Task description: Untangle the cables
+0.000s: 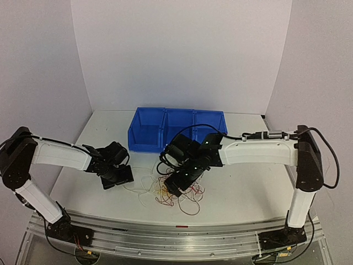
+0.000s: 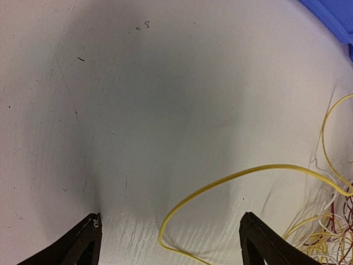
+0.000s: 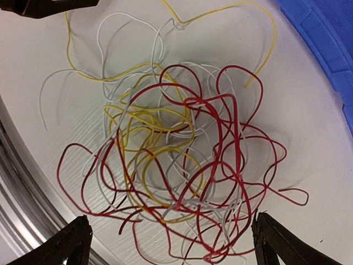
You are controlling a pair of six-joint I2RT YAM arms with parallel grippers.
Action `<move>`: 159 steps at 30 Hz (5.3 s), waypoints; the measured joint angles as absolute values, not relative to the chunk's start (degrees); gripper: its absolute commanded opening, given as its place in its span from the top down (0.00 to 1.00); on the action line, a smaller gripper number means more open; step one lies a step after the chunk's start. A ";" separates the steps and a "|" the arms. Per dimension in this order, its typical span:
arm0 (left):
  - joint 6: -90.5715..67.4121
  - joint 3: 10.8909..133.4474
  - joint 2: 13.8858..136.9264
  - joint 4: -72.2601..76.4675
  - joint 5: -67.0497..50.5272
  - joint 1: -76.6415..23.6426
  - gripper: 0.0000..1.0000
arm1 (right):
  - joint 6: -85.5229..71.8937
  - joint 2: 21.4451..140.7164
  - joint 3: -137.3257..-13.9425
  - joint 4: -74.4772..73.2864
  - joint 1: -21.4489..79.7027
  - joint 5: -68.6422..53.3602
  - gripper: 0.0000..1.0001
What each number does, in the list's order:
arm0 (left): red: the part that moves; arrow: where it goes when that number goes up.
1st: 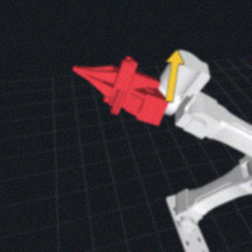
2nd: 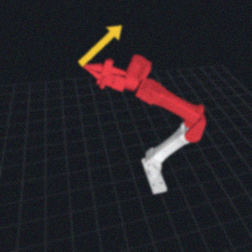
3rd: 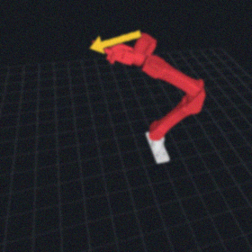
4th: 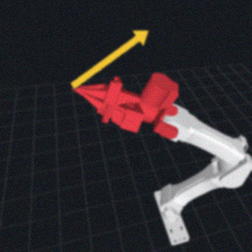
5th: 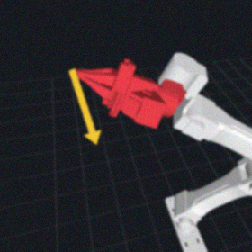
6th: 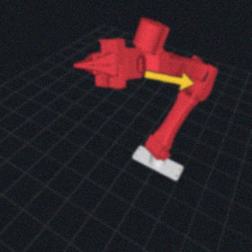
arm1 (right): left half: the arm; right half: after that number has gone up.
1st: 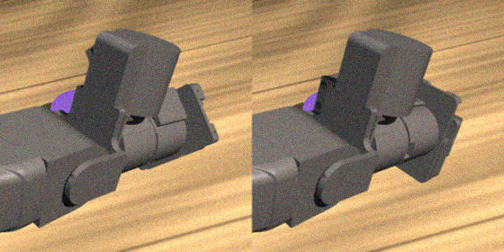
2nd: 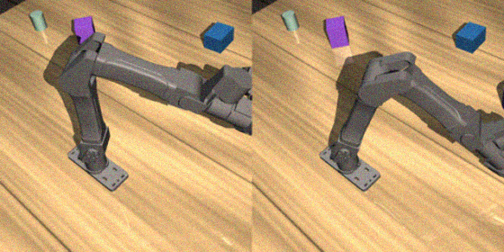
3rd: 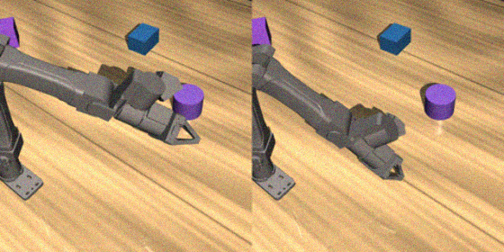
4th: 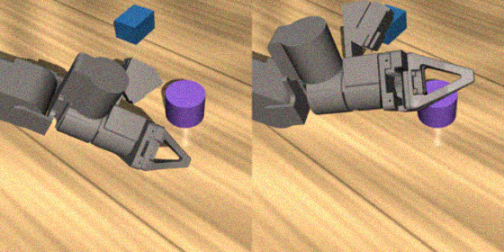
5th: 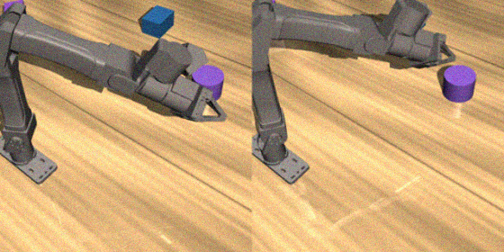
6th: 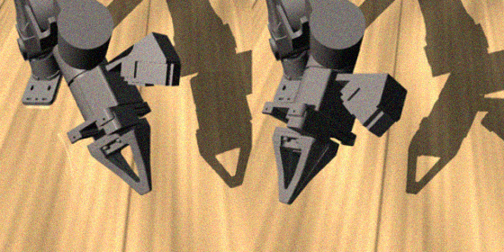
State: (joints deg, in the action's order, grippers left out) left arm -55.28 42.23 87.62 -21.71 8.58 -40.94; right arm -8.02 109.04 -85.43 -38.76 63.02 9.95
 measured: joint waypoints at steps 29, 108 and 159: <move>-51.71 55.67 87.16 -31.67 20.60 -40.66 1.00 | -9.71 115.53 -75.92 -29.07 61.59 25.46 1.00; -15.28 130.64 108.14 -27.19 36.07 -33.16 1.00 | -12.72 72.51 -58.50 -35.99 48.51 18.02 0.07; -14.71 133.36 110.93 -15.78 21.48 -30.70 1.00 | -10.75 73.73 -55.45 -35.05 48.51 24.96 0.07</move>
State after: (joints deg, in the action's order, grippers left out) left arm -14.71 133.36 110.93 -15.78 21.48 -30.70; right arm -10.75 73.73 -55.45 -35.05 48.51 24.96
